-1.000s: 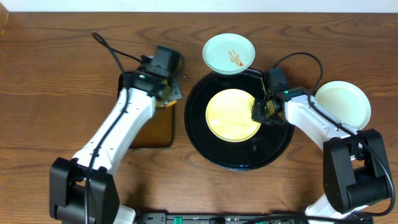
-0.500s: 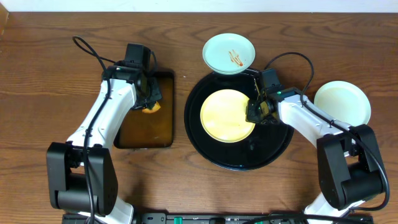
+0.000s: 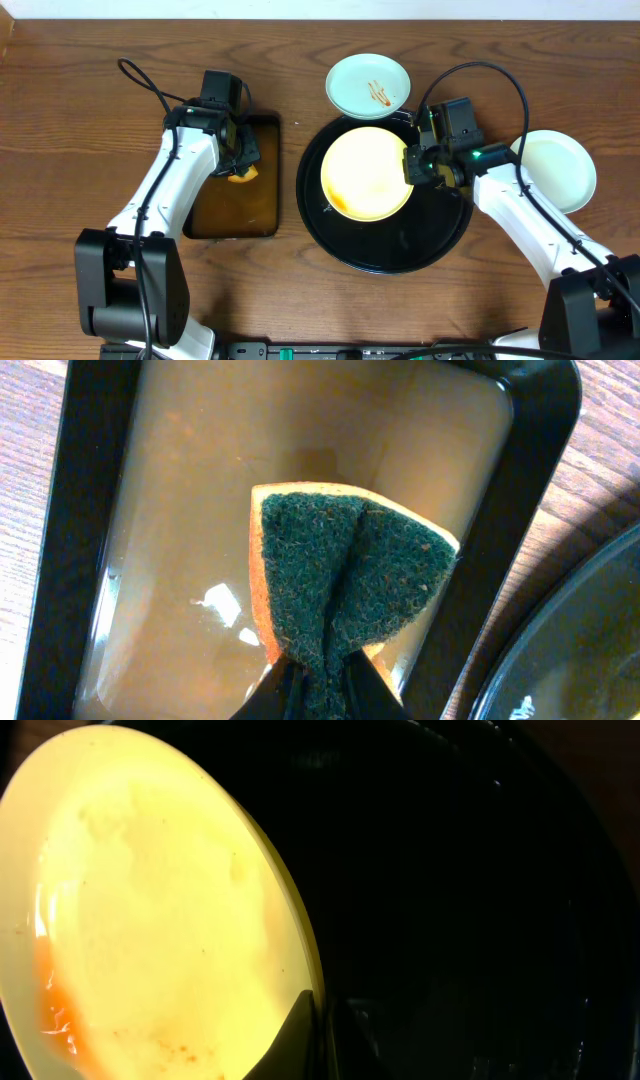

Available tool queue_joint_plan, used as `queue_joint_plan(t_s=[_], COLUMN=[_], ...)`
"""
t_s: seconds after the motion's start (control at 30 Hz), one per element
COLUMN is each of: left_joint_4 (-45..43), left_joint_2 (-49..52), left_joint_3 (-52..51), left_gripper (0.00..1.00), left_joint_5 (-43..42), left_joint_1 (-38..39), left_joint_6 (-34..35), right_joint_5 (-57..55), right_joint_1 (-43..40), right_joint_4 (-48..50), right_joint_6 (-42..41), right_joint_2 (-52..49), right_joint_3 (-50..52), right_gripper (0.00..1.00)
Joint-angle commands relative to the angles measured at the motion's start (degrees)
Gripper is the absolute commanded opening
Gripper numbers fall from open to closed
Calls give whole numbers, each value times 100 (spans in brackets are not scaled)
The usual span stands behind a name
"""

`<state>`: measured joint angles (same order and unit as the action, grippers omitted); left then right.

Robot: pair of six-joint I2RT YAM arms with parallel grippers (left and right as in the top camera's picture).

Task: Clean dirty plates on tray and stack at the side
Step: 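Lift the yellow plate with the right gripper and carry it right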

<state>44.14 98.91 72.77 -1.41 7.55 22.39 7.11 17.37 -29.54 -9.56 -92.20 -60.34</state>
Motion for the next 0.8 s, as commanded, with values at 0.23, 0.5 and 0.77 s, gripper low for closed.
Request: queue_joint_plan(t_s=[0.23,0.5,0.77], left_joint_4=[20,22,20], left_joint_2=[24,24,24], left_joint_3=[-35,-35,-35], left_gripper=[13,13,13], left_joint_5=[-33,-33,-33], left_joint_1=[-20,-20,-20], left_joint_6=[-74,-74,-74], right_joint_5=[-927,-1917,-3759], right_joint_1=[-46,271,1274], right_joint_4=[26,256,278], right_joint_6=[953,2070,2898], right_joint_2=[385,1182,1388], right_joint_3=[-39,-39,-39], right_gripper=[1,1,1])
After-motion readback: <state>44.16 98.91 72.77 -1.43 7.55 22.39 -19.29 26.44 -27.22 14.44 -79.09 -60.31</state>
